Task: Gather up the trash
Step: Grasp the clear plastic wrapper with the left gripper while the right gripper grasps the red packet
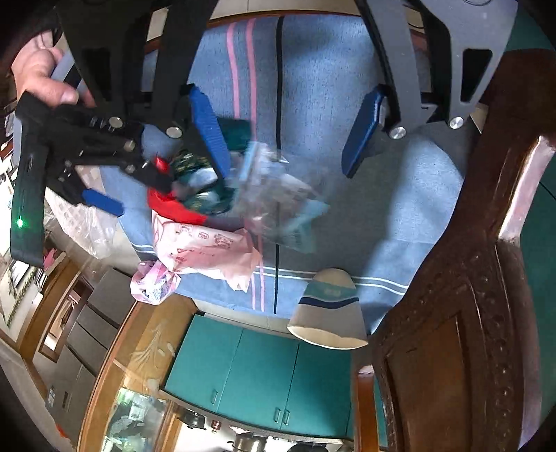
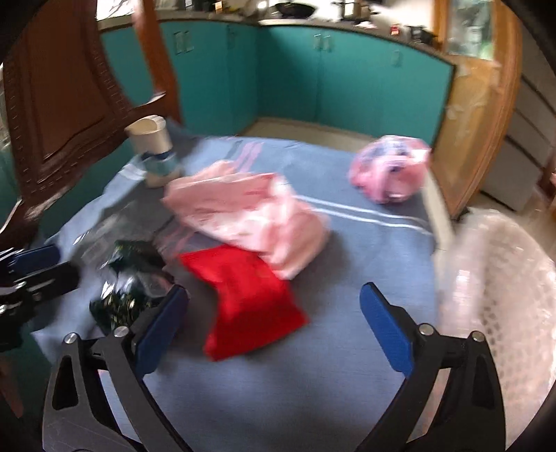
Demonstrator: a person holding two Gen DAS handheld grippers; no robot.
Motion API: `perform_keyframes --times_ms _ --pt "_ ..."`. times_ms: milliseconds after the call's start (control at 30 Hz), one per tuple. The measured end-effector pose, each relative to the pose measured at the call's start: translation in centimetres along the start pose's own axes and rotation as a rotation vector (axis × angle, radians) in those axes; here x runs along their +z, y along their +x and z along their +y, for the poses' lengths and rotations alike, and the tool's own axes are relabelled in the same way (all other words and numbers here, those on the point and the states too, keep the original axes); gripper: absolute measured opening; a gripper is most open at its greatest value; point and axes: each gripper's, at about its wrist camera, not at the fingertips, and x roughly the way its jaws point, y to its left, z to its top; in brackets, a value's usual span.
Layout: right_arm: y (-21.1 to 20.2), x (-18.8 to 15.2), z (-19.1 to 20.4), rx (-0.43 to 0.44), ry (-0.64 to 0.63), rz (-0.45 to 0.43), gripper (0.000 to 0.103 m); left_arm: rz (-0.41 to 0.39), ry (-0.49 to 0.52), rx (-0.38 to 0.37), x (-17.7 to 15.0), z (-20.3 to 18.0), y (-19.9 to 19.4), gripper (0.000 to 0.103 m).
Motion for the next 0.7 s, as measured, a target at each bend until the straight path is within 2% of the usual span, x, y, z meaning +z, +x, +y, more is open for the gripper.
perform_keyframes --times_ms 67,133,167,200,300,400,500,533,567,700 --pt "0.5 0.1 1.0 0.007 -0.028 0.019 0.089 0.001 -0.003 -0.002 0.1 0.0 0.2 0.067" --pt "1.5 0.1 1.4 0.024 -0.034 0.062 0.074 0.001 -0.003 0.001 0.3 0.0 0.5 0.067" --pt "2.1 0.0 1.4 0.035 -0.03 0.091 0.059 0.001 -0.007 0.004 0.4 0.1 0.6 0.067" --pt "2.3 0.0 1.4 0.036 -0.027 0.105 0.054 -0.004 -0.017 0.004 0.5 0.3 0.7 0.067" --pt "1.8 -0.2 1.2 0.036 -0.013 0.109 0.049 -0.016 -0.062 -0.008 0.9 1.1 1.0 0.066" --pt "0.4 -0.5 0.9 0.054 0.005 0.124 0.048 -0.018 -0.108 -0.032 1.3 1.8 1.7 0.057" --pt "-1.9 -1.1 0.1 0.057 0.025 0.118 0.048 0.002 -0.118 -0.054 1.3 1.7 2.8 0.032" --pt "-2.8 -1.3 -0.2 0.059 0.036 0.109 0.048 0.002 -0.113 -0.06 1.3 1.5 3.0 0.012" --pt "-3.6 -1.5 -0.4 0.064 0.043 0.103 0.048 0.0 -0.105 -0.069 1.3 1.3 3.2 0.001" --pt "-6.4 -1.8 -0.8 0.059 0.031 0.067 0.048 -0.063 -0.068 -0.054 1.5 0.3 1.8 0.001"
